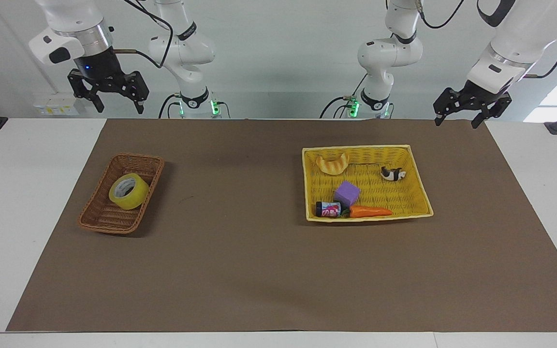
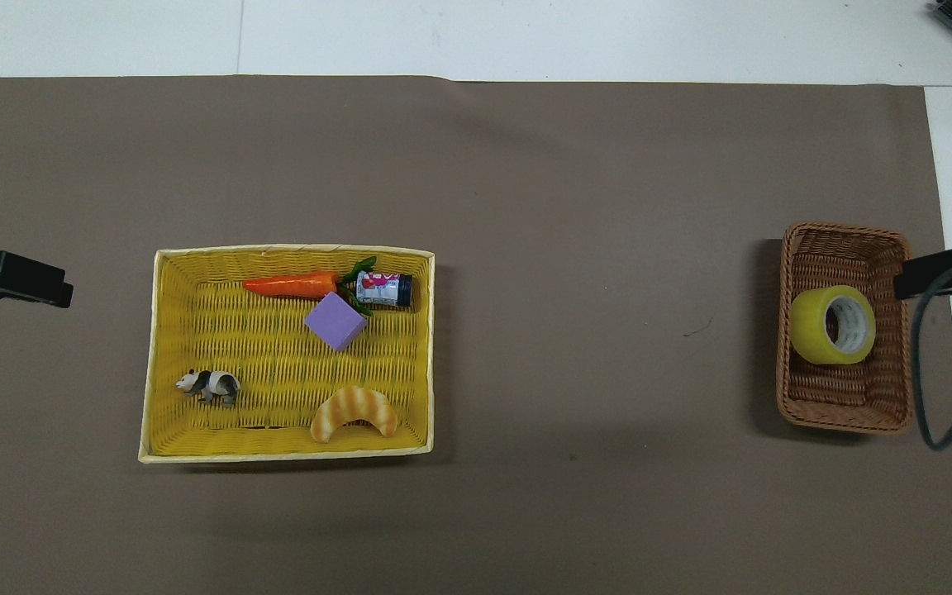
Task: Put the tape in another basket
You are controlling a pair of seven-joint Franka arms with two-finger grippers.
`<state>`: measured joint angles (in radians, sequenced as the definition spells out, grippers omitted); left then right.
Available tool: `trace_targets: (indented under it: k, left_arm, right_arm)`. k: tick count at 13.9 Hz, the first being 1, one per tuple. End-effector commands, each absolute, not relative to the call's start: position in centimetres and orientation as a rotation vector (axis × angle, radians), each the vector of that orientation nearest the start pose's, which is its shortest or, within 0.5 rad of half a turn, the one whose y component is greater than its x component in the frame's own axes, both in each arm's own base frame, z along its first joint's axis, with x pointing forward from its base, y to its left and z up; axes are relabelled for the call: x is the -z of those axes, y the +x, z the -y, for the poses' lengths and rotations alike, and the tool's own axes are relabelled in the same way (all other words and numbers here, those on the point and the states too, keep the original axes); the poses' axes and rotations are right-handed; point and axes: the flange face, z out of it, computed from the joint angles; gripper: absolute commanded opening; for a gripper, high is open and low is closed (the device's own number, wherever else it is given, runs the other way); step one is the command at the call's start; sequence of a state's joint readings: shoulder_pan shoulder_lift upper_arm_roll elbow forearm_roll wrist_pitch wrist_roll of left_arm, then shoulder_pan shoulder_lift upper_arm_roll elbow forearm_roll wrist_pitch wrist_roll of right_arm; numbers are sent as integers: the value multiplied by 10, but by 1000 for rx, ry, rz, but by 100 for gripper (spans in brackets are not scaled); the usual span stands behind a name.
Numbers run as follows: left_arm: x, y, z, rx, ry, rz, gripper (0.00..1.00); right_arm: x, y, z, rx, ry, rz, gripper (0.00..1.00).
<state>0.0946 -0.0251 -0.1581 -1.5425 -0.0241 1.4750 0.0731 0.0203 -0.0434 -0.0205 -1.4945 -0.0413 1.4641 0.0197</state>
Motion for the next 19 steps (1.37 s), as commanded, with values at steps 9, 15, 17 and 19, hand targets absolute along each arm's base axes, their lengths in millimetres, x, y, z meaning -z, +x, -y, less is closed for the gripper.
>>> trace_targets:
  k: [9, 15, 17, 19]
  left_arm:
    - [-647, 532, 37, -61, -3146, -229, 100]
    - [-648, 529, 38, -64, -3145, -227, 100]
    - [-648, 529, 36, -64, -3145, -222, 100]
    - [-647, 529, 36, -66, -3145, -219, 100]
  right_arm:
    - [-672, 523, 8, 4, -3086, -112, 100]
    - [-671, 521, 4, -16, -3090, -98, 100]
    - [-671, 522, 4, -13, -3090, -95, 100]
    - [-671, 521, 4, -16, -3090, -98, 100]
